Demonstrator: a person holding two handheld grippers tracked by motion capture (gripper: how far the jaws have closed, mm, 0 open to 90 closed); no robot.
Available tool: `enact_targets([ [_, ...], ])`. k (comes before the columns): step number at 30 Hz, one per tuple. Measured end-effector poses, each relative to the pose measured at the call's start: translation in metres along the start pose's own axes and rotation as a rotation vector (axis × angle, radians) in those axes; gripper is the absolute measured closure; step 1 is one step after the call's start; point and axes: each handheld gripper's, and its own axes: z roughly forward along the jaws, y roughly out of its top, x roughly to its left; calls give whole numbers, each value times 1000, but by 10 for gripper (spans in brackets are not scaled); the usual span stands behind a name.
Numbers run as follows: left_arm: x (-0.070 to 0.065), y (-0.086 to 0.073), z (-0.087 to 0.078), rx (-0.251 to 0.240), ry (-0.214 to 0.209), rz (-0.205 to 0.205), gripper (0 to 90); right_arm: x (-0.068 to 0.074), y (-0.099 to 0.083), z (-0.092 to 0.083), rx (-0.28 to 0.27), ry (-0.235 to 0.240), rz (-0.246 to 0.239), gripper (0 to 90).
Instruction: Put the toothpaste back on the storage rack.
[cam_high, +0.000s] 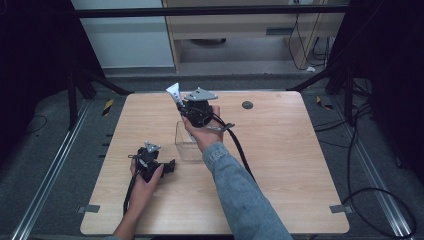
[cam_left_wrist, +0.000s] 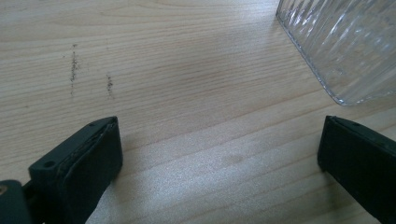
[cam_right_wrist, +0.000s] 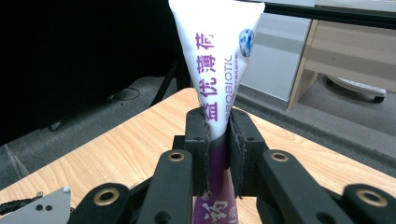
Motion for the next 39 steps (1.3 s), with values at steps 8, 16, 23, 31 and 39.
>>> enact_targets([
  [8,0,0,0,1,-3,1,0,2,-5,4,19,4,0,792],
  [16,0,0,0,1,-3,-1,0,6,-13,8,62,17,-10,793],
  [23,0,0,0,1,-3,-2,0,7,-20,9,107,15,-24,793],
  [31,0,0,0,1,-3,-2,0,8,-28,11,145,19,-30,795],
  [39,0,0,0,1,-3,-2,0,10,-33,9,168,28,-29,801],
])
